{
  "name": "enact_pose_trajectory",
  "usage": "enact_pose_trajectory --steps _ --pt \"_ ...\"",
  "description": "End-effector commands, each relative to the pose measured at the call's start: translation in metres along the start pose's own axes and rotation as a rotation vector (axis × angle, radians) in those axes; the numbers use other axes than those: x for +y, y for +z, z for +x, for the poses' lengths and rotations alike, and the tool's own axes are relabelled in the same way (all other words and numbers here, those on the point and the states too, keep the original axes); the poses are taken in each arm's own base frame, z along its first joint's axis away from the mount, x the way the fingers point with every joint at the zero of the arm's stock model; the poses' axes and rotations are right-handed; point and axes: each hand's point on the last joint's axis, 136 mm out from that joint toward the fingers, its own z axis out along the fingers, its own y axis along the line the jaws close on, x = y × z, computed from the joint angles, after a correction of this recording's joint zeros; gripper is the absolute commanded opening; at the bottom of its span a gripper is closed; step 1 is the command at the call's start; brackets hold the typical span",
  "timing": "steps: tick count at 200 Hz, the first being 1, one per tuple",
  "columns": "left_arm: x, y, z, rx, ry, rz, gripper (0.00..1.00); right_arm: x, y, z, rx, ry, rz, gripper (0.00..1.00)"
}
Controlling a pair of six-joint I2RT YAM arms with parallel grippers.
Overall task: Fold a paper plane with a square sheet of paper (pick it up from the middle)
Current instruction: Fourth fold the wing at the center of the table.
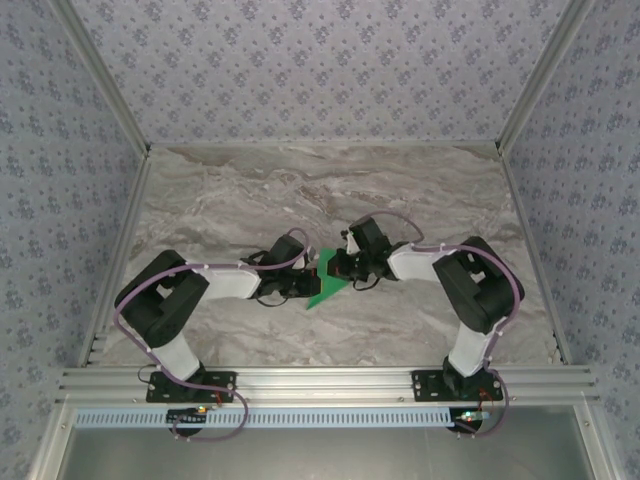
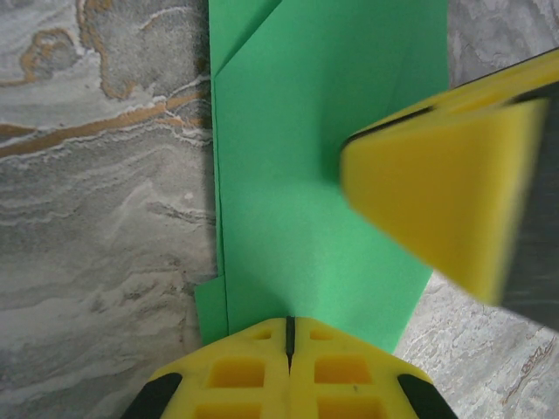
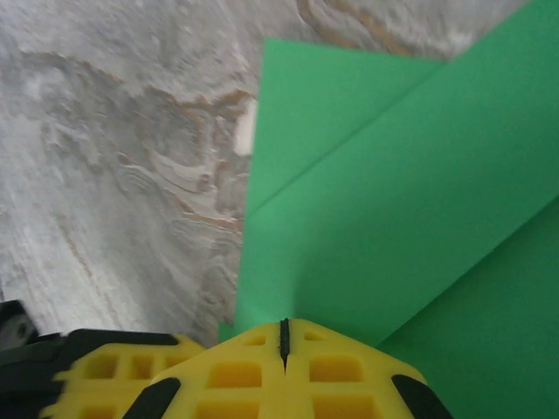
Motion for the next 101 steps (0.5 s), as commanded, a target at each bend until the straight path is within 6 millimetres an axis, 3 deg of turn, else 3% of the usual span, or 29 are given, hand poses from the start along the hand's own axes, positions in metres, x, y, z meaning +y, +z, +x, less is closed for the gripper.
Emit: enact_pose_trajectory --steps 1,23,50,73,101 --pt "0.043 0.001 0.050 0.161 -0.043 -0.159 0.00 -0.007 0.008 -0.005 -0.001 0.039 0.019 0.00" --pt "0.029 -0.005 0.042 0.138 -0.026 -0.115 0.00 -0.022 0.012 0.004 0.033 0.050 0.073 0.00" --pt "-0.015 -0.021 0.016 0.062 -0.005 0.023 0.00 -0.038 0.013 0.014 0.064 0.055 0.135 0.00" --pt "-0.041 -0.038 -0.008 -0.013 -0.024 0.082 0.17 -0.046 0.013 0.020 0.077 0.062 0.164 0.00" --pt "-0.048 -0.040 -0.012 -0.030 -0.114 0.102 0.23 -0.051 0.016 0.023 0.085 0.072 0.178 0.00"
